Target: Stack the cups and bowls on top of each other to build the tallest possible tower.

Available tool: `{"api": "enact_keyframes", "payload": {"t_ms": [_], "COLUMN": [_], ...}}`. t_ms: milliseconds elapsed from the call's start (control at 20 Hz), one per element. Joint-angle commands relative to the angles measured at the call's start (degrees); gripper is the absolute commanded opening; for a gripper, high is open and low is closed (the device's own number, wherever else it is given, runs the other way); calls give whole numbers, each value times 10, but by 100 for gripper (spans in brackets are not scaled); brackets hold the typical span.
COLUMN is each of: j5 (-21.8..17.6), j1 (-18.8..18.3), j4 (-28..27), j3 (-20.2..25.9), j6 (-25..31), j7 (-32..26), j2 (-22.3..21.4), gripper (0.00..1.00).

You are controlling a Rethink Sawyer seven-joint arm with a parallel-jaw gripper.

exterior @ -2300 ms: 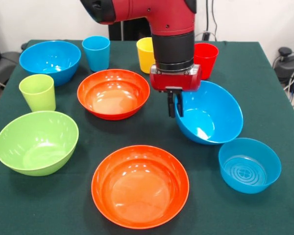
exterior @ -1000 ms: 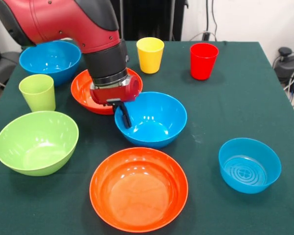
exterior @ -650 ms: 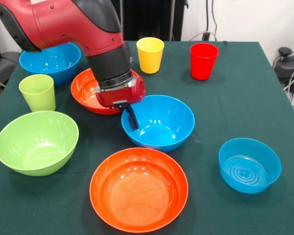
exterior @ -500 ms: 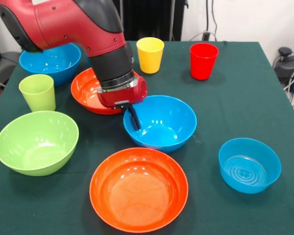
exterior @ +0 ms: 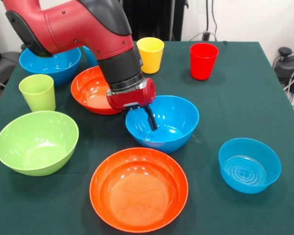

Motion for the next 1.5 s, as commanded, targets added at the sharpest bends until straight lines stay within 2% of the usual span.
{"api": "enact_keyframes", "payload": {"t_ms": [50, 700, 900, 1150, 1500], "j5": [-54, -47, -42, -12, 4], "j1": [46, 40, 46, 59, 62], "j4": [-7, -6, -3, 0, 2], "j3": [-24, -17, -18, -11, -10], "j6": [5, 15, 23, 72, 88], "j7": [-104, -114, -108, -109, -113], "j2": [35, 28, 9, -40, -50], "gripper": [100, 100, 100, 100, 100]}}
